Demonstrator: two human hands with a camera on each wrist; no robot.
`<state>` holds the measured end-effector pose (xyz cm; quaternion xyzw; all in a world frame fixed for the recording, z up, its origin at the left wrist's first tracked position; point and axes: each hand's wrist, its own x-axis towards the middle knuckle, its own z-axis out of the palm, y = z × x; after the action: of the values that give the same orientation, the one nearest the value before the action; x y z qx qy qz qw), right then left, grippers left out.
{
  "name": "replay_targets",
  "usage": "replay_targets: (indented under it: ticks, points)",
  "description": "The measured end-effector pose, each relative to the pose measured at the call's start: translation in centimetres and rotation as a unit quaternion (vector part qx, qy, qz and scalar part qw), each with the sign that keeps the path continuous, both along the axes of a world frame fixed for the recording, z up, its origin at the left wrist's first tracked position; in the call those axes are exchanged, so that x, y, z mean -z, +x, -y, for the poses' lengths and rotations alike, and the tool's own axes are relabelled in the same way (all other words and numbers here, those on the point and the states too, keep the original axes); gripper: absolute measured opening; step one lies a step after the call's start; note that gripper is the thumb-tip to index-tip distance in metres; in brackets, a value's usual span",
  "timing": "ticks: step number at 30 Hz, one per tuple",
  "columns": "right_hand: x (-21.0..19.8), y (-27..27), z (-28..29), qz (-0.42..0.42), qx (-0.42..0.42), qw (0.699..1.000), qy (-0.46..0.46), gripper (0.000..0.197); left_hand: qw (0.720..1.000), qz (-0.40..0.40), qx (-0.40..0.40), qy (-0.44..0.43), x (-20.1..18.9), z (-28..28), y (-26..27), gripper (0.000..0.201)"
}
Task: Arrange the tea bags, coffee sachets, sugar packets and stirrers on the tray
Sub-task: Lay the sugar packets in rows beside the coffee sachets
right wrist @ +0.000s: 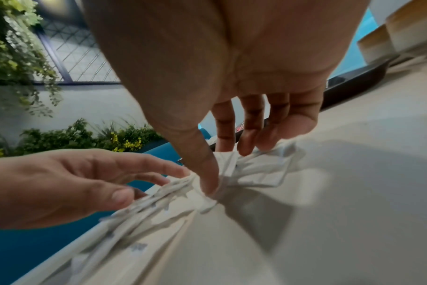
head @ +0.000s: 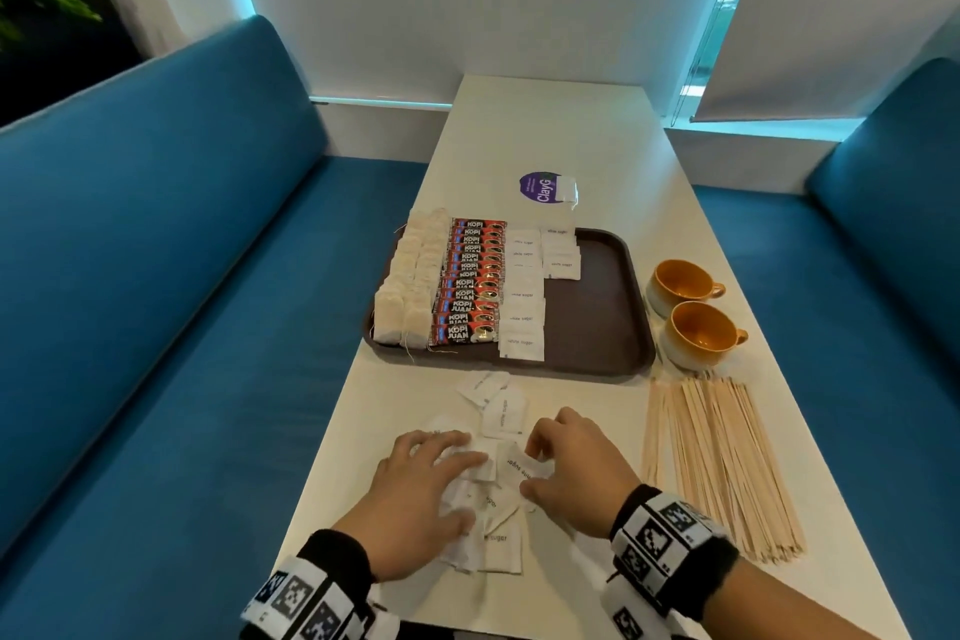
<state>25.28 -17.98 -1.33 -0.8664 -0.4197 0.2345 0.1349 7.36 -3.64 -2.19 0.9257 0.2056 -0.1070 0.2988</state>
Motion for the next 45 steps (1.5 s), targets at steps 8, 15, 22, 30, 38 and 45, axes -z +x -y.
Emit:
replay_targets:
  ticks: [8,15,22,30,38,45]
  points:
    - [-2.4,1.7,1.4,-0.095,0.093,0.986,0.101,0.008,0.994,0.075,-0.08,-0.011,-1.6,-2.6,1.9,0.051]
    - [-1.5,3.3,-0.3,-0.081,0.026,0.996,0.001,0.051,0.996,-0.03,-0.05,0.062,-1.0,-3.5,4.5,0.049]
    - [-0.5,3.0,-1.2,0.021,-0.06,0.997,-0.05,0.041,0.996,-0.027,-0.08,0.026,-1.1,-4.4,4.2,0.025]
    - [-0.5,2.2,-1.6,-0.03,-0.035,0.998,-0.048,0.049,0.994,-0.053,-0.1,0.003,-1.6,-4.6,3.8,0.043]
    - [-0.6,1.8,-1.7,-0.007,-0.028,0.998,-0.058,0.046,0.995,-0.031,-0.094,0.015,-1.9,-4.8,3.6,0.022]
    - [-0.2,2.0,-1.9,-0.054,0.043,0.997,-0.032,0.065,0.993,0.005,-0.083,-0.082,-2.7,-3.7,3.6,0.024]
